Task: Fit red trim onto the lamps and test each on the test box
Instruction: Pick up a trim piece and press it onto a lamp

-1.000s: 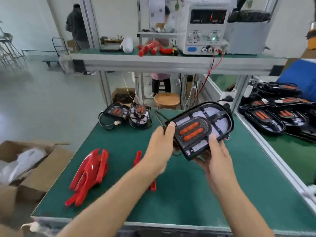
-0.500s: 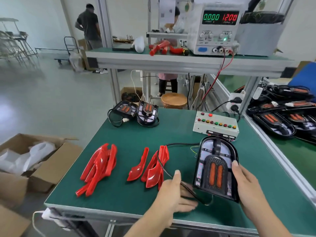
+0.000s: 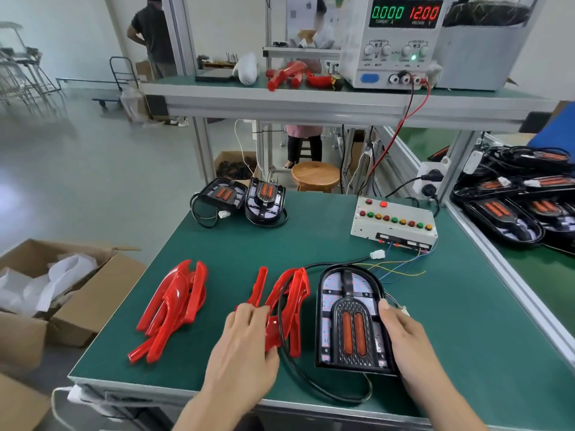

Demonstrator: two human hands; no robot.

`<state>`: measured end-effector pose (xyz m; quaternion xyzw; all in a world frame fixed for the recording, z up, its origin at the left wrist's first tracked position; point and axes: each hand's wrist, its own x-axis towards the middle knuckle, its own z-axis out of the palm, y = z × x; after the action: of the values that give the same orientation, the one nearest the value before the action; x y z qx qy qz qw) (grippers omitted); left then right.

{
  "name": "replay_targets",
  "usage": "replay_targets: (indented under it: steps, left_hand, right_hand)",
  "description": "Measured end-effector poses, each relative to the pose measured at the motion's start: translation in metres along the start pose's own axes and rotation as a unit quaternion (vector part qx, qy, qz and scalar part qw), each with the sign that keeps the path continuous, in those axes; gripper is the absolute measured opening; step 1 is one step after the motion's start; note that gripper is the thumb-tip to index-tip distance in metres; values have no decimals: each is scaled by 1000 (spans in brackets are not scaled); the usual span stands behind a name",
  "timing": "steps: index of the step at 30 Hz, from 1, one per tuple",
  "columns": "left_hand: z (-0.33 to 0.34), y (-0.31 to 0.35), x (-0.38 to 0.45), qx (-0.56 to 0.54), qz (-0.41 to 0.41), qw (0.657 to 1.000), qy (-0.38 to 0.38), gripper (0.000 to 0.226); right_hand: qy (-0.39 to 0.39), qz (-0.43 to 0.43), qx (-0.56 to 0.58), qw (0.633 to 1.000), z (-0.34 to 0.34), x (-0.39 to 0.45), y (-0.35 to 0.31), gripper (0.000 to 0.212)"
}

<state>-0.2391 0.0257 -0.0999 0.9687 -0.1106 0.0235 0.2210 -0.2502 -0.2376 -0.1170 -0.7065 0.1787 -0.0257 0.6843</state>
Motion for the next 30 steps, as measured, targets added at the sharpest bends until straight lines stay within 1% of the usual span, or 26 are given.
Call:
replay_targets:
  steps: [2, 3, 4, 5, 6, 7, 8, 10, 11, 14, 16, 19, 25, 30]
  left_hand:
    - [-1, -1, 0, -4, 26, 1000, -17, 60]
    - [-2, 0, 1, -19, 41, 999, -7, 63]
    - [-4, 3, 4, -37, 55, 998, 10, 62]
    - [-4, 6, 8, -48, 68, 996, 34, 55]
    - [-6, 10, 14, -45, 68, 996, 46, 44]
    - [-7, 16, 21, -16, 64, 997, 41, 34]
    - [-8, 22, 31, 30, 55, 998, 24, 32]
    - [-6, 31, 48, 114, 29, 993, -17, 35]
    - [-5, 35, 55, 128, 18, 991, -23, 35]
    - [1, 39, 71, 106, -17, 994, -5, 32]
    - [3, 37, 78, 86, -35, 996, 13, 35]
    - [7, 37, 86, 78, -38, 996, 9, 38]
    - [4, 40, 95, 76, -12, 997, -18, 30]
    - [1, 38, 101, 37, -48, 995, -82, 40]
  right_hand:
    - [-1, 1, 4, 1000, 0, 1, 0, 36]
    - [-3, 0, 2, 1000, 0, 1, 0, 36]
    - [-7, -1, -3, 1000, 0, 2, 1, 36]
    - [-12, -4, -9, 1000, 1, 2, 1, 36]
    - [-17, -9, -16, 1000, 2, 2, 1, 36]
    - [-20, -14, -22, 999, 3, 1, 1, 36]
    - [-22, -17, -24, 999, 5, 1, 1, 36]
    - [-22, -25, -25, 999, 6, -1, 1, 35]
    - [-22, -30, -24, 999, 7, -2, 0, 35]
    - [-20, -39, -28, 999, 7, -4, 0, 34]
    - [-21, -41, -32, 998, 8, -5, -1, 34]
    - [-21, -37, -32, 999, 8, -5, -1, 34]
    - [-21, -29, -9, 999, 7, -3, 1, 34]
    - [-21, -29, -8, 999, 7, -2, 1, 34]
